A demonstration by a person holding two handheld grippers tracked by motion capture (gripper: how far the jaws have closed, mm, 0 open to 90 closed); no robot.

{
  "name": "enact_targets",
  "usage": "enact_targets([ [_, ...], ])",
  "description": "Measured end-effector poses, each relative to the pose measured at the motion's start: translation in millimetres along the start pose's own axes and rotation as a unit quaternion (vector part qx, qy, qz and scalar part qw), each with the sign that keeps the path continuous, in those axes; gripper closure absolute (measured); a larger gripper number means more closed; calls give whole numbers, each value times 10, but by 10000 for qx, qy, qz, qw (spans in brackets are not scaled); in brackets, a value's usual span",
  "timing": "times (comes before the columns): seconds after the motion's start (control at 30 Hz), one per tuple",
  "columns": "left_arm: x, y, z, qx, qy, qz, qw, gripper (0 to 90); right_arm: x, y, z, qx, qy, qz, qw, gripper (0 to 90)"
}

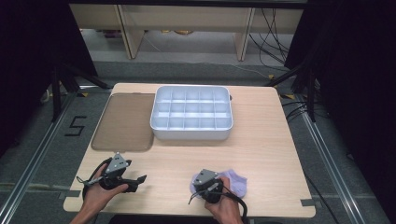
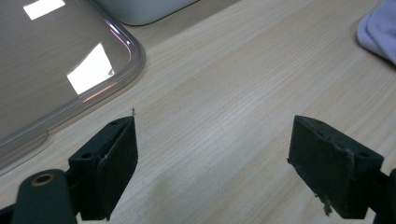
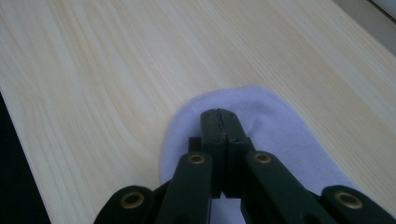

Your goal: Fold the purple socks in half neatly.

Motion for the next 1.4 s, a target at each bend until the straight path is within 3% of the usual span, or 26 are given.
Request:
enact_targets([
  [0.1,11,-22,-3,-92,-48,-25,9999,150,82,86,91,-70,-68,-4,10000,900],
  [0.13,9,-2,1,55,-34,8,10000,150,103,122,120,-96,-49,65,9999,900],
  [0.2,-3,-14,3,-27,19,-55,10000,150,160,178,178,-127,-121,82,9998,900],
  [0.27,3,-5,5,79,-11,-88,9999,150,208,230,233,-148,-152,135,9997,900],
  [0.43,-2,-15,7,65,22,-92,9999,150,312,369,358,-171,-194,287,9993,900],
  [0.57,1,-6,4,70,-2,-101,9999,150,379,406,418,-423,-250,291,9984,900],
  [0.63,1,-6,6,69,-19,-95,9999,150,394,434,439,-316,-215,288,9989,900],
  [0.73,-2,-10,5,59,5,-94,9999,150,434,465,484,-433,-275,419,9978,900],
  [0.77,0,-6,5,68,-14,-102,9999,150,451,506,515,-325,-289,479,9979,900],
  [0.83,4,-7,5,69,-57,-88,9999,150,467,504,523,-415,-346,441,9976,900],
  [0.9,8,-11,-1,38,-50,-110,9999,150,474,544,544,-273,-277,526,9979,900],
  [1.0,7,-14,3,23,-43,-97,9999,150,478,510,542,-302,-373,591,9971,900],
  [1.07,14,-26,0,-12,-64,-103,9999,150,430,499,553,-121,-430,660,9968,900],
  [1.13,15,-29,1,4,-64,-125,9999,150,349,444,583,-32,-545,597,9967,898],
  [1.2,18,-43,0,-109,-72,-134,9998,150,255,367,597,-2,-664,526,9964,896],
  [1.23,21,-38,4,-36,-56,-168,9998,150,200,318,585,67,-672,453,9967,896],
  [1.27,31,-65,0,-169,-80,-213,9996,156,92,203,541,123,-695,403,9967,896],
  [1.3,40,-67,-6,-129,-50,-294,9995,156,92,203,541,123,-695,403,9967,896],
  [1.33,60,-104,-5,-269,-66,-330,9991,166,43,142,503,151,-645,348,9972,896],
  [1.4,91,-154,6,-219,-12,-453,9987,201,-32,50,418,244,-582,243,9977,896],
])
Point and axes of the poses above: each handheld gripper's, and its own axes: x roughly forward along the jaws, z roughly out of its top, y roughly to its left, the point moved 3 cm from there along x, roughly forward along the jaws, and after that the axes turned 4 degrees about -y, right-handed, at the moved point
